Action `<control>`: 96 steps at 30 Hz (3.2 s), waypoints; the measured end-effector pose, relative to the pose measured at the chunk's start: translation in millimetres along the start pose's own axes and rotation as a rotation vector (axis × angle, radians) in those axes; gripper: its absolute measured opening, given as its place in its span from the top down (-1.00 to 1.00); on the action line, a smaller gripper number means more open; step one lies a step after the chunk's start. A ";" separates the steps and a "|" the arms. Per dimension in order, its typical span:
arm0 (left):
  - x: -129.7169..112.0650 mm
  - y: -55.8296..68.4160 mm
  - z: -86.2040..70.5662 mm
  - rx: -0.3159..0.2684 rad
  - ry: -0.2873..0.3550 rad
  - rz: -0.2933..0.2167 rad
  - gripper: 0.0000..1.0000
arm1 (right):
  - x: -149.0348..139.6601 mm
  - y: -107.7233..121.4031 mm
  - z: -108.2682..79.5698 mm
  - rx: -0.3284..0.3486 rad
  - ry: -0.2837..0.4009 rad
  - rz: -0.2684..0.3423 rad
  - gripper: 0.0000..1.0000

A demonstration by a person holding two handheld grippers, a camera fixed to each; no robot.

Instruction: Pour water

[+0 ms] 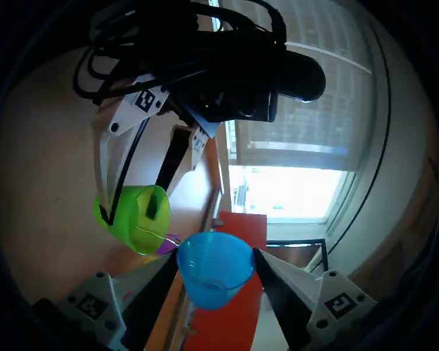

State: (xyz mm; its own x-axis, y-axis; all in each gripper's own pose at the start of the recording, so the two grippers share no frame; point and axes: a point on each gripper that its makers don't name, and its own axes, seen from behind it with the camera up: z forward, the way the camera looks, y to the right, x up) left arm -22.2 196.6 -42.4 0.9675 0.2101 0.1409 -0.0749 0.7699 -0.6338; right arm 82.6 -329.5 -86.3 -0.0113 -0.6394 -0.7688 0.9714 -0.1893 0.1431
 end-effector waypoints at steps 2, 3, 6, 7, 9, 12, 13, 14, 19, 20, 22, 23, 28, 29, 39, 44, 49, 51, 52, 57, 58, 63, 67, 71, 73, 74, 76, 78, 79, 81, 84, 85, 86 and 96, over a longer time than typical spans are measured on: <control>-0.1 0.0 0.0 0.000 -0.001 0.001 -0.67 | 0.3 -1.1 -0.2 0.000 -0.001 -0.003 -0.87; -0.2 0.0 0.1 0.000 -0.001 0.001 -0.67 | 0.4 -1.6 -0.3 0.000 -0.001 -0.004 -0.87; -0.8 -0.5 0.3 0.001 -0.001 0.000 -0.67 | 1.1 -3.1 -0.7 0.000 -0.001 -0.006 -0.87; -1.0 -0.5 0.5 0.001 -0.001 0.000 -0.67 | 1.2 -3.6 -0.8 0.000 -0.002 -0.009 -0.87; -1.4 -0.6 0.8 0.001 -0.002 -0.001 -0.67 | 1.3 -4.4 -0.9 0.001 -0.003 -0.013 -0.87; -1.1 -0.5 0.9 0.001 -0.001 0.000 -0.67 | 1.5 -4.9 -0.9 0.001 -0.006 -0.019 -0.87; -1.0 -0.5 0.8 0.001 -0.001 0.000 -0.67 | 1.8 -4.8 -0.9 0.001 -0.006 -0.020 -0.87; -0.9 -0.5 0.7 0.001 0.000 0.001 -0.67 | 2.1 -4.7 -0.9 0.001 -0.006 -0.020 -0.87; 0.2 -0.5 0.6 0.001 0.001 0.001 -0.67 | 1.5 -3.0 -1.1 -0.003 -0.009 -0.028 -0.87; 0.6 -0.5 0.7 0.001 0.002 0.001 -0.67 | 1.1 -2.7 -1.1 -0.004 -0.009 -0.031 -0.87; 1.2 -0.4 0.7 0.001 0.002 0.002 -0.67 | 0.1 -2.5 -0.9 -0.004 -0.011 -0.037 -0.87; 1.5 -0.4 0.7 0.001 0.003 0.003 -0.67 | -0.5 -2.5 -0.8 -0.004 -0.012 -0.041 -0.87; 2.5 0.0 0.9 0.001 0.005 0.003 -0.66 | -3.7 -3.4 0.5 0.000 -0.014 -0.054 -0.87; 2.5 0.1 0.9 0.000 0.005 0.003 -0.67 | -4.5 -3.4 0.9 0.001 -0.014 -0.056 -0.87; 2.1 0.1 0.8 0.000 0.005 0.002 -0.67 | -10.6 -1.9 5.3 0.001 -0.013 -0.057 -0.87; 2.3 0.2 1.4 0.001 0.004 0.003 -0.67 | -14.1 -1.3 7.4 0.001 -0.014 -0.064 -0.87; 2.6 0.5 1.6 0.000 0.006 0.002 -0.67 | -16.5 -1.6 8.5 0.003 -0.015 -0.069 -0.87; 2.5 0.4 1.6 0.000 0.006 0.002 -0.67 | -17.1 -1.4 8.8 0.002 -0.015 -0.073 -0.87; 2.4 0.4 1.6 0.000 0.006 0.002 -0.67 | -17.2 -1.3 8.9 0.002 -0.015 -0.074 -0.87; 2.4 0.6 1.4 0.000 0.006 0.002 -0.67 | -17.1 0.0 9.5 0.001 -0.013 -0.074 -0.87; 2.2 0.7 1.3 -0.001 0.006 0.002 -0.67 | -16.8 0.2 9.6 0.001 -0.012 -0.074 -0.87; 1.9 0.8 0.8 -0.001 0.007 0.000 -0.67 | -16.2 0.5 10.3 0.001 -0.011 -0.079 -0.87; 2.7 -0.3 0.4 0.000 0.008 0.001 -0.67 | -15.5 0.6 10.2 0.000 -0.008 -0.081 -0.87; 3.3 -0.5 0.4 -0.001 0.009 0.000 -0.67 | -15.6 0.9 9.8 0.000 -0.008 -0.081 -0.87; 3.5 -0.4 0.5 -0.001 0.010 0.000 -0.67 | -15.8 0.8 9.6 0.000 -0.008 -0.081 -0.87; 3.7 -0.3 0.5 -0.001 0.010 0.001 -0.67 | -15.8 0.7 9.5 0.000 -0.008 -0.080 -0.87; 3.8 -0.3 0.6 -0.001 0.010 0.002 -0.67 | -15.6 0.8 9.4 -0.001 -0.007 -0.077 -0.87; 3.8 -0.2 0.8 -0.002 0.010 0.002 -0.67 | -15.0 1.2 9.3 -0.002 -0.006 -0.070 -0.87; 3.7 0.0 0.9 -0.002 0.010 0.002 -0.67 | -14.7 1.6 9.4 -0.002 -0.004 -0.063 -0.87; 3.6 0.3 1.1 -0.003 0.009 0.001 -0.67 | -14.1 2.6 9.4 -0.004 0.001 -0.045 -0.87; 3.1 0.5 1.2 -0.003 0.007 0.002 -0.67 | -14.2 4.1 9.7 -0.004 0.011 0.001 -0.87; 2.9 0.4 1.2 -0.003 0.007 0.002 -0.67 | -14.2 4.7 9.7 -0.005 0.015 0.019 -0.87; 2.7 0.3 1.1 -0.003 0.006 0.002 -0.66 | -14.3 5.4 9.8 -0.006 0.020 0.038 -0.87; 2.2 0.7 0.9 -0.004 0.002 0.001 -0.67 | -23.3 4.6 13.4 -0.003 0.049 0.252 -0.87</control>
State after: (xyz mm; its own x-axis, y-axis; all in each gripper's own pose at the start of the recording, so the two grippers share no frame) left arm -20.4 198.2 -41.8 0.9679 0.2095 0.1389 -0.0745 0.7671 -0.6372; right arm 84.2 -325.5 -59.4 0.2430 -0.6294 -0.7381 0.9426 -0.0264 0.3328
